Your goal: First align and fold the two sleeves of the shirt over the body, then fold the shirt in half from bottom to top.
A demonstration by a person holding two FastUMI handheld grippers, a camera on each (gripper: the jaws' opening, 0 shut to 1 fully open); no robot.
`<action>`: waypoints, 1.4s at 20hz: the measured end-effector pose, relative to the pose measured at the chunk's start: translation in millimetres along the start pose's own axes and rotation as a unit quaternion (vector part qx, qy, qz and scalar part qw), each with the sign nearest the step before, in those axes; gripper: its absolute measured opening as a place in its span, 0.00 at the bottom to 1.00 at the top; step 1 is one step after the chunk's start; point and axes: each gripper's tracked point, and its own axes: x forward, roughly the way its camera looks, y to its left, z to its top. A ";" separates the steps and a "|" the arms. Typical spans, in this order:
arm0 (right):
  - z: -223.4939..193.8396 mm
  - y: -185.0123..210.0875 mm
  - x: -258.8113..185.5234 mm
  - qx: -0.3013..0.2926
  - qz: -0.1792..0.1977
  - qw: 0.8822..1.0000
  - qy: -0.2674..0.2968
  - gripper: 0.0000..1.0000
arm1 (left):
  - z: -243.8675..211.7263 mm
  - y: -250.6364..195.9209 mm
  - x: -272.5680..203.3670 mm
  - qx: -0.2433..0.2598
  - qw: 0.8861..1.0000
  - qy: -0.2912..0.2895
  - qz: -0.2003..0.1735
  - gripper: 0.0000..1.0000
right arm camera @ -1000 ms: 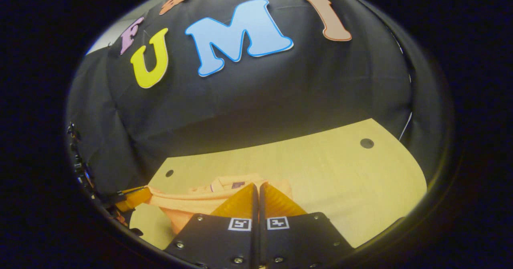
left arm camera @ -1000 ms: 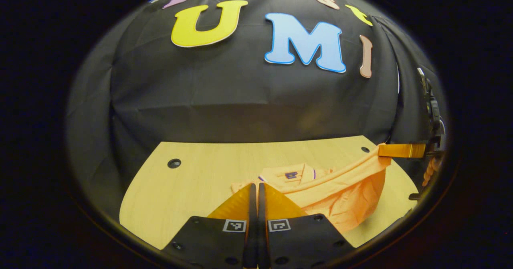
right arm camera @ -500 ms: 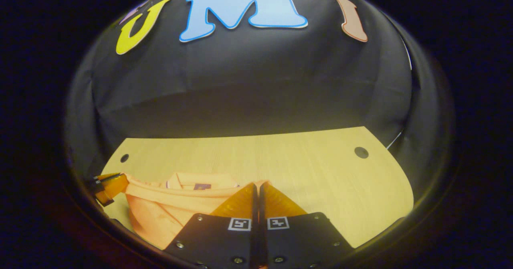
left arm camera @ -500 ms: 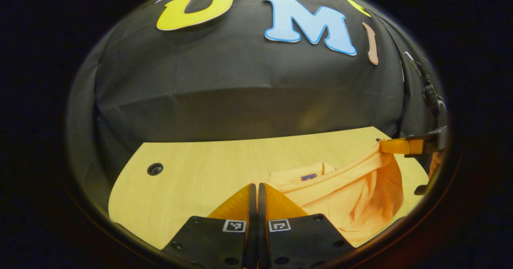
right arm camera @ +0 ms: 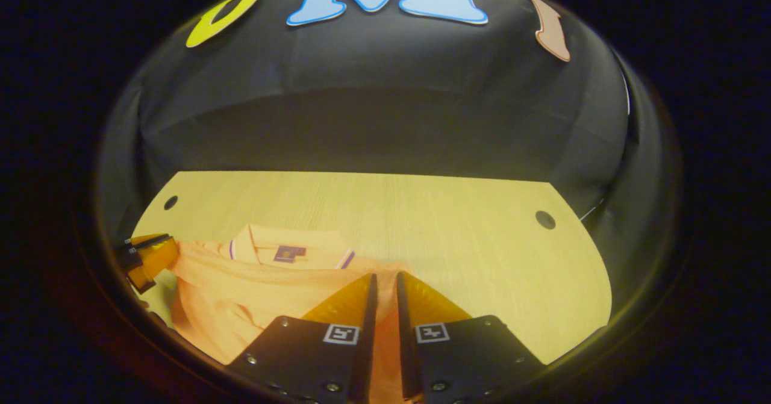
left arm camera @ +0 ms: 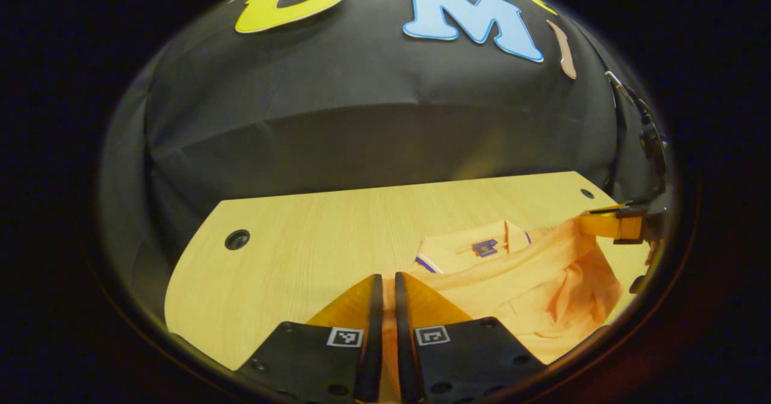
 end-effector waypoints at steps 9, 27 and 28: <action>20.9 -34.8 -111.5 0.020 0.020 0.994 -0.102 0.96 | 45.8 -34.2 -98.0 0.007 0.995 -0.092 0.026 1.00; -33.9 -102.9 -333.1 -0.039 0.023 0.969 -0.244 0.95 | 43.2 -113.2 -340.4 -0.028 0.970 -0.228 0.077 0.94; -33.0 -99.0 -335.2 -0.042 0.027 0.968 -0.245 0.96 | 46.3 -112.0 -345.5 -0.030 0.968 -0.236 0.077 0.98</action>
